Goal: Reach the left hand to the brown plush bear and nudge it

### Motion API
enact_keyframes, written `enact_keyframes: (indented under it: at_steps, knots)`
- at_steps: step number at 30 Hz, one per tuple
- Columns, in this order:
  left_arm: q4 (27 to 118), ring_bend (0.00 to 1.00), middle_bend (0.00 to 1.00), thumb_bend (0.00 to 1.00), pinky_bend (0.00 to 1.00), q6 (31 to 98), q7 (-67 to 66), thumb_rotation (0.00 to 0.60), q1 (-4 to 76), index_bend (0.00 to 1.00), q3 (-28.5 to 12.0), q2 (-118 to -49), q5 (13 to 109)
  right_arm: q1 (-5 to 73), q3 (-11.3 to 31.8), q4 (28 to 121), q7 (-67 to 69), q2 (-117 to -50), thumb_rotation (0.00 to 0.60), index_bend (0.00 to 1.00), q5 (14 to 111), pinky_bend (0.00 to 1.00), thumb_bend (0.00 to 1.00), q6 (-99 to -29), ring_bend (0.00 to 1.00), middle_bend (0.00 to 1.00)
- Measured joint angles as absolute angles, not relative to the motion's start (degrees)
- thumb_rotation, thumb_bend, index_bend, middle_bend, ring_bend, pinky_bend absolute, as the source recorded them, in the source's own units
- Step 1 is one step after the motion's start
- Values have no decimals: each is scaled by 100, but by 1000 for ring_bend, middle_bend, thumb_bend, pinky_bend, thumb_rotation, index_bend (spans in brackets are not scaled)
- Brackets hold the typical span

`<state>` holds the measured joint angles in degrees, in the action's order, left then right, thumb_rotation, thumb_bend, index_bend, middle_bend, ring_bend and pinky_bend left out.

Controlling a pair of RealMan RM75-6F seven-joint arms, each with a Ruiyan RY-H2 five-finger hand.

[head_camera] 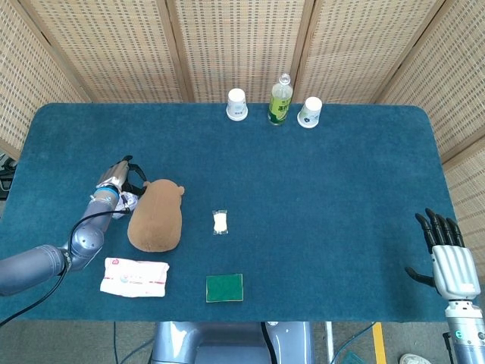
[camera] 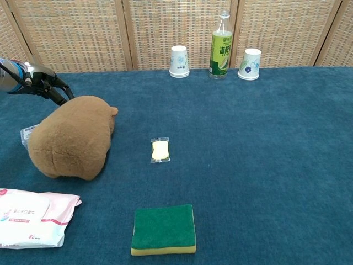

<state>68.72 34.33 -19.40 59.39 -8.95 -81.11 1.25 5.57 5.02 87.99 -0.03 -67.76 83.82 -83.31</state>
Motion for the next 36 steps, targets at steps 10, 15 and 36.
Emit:
enact_keyframes:
  at_steps: [10,15,36]
  knots:
    - [6842,0,0,424,0,3379,-1820,600,5921,500,-918,-8176,226,549,484,8852,-17,-6756,600,0,8427,0,164,-8360,0,0]
    - [6844,0,0,424,0,3380,-1788,600,5937,484,-910,-8200,267,541,486,8849,14,-6753,600,0,8440,0,164,-8392,0,0]
    - [7187,0,0,508,0,3411,-1448,600,5860,537,-1059,-8091,768,511,445,8929,25,-6722,600,0,8588,0,164,-8510,0,0]
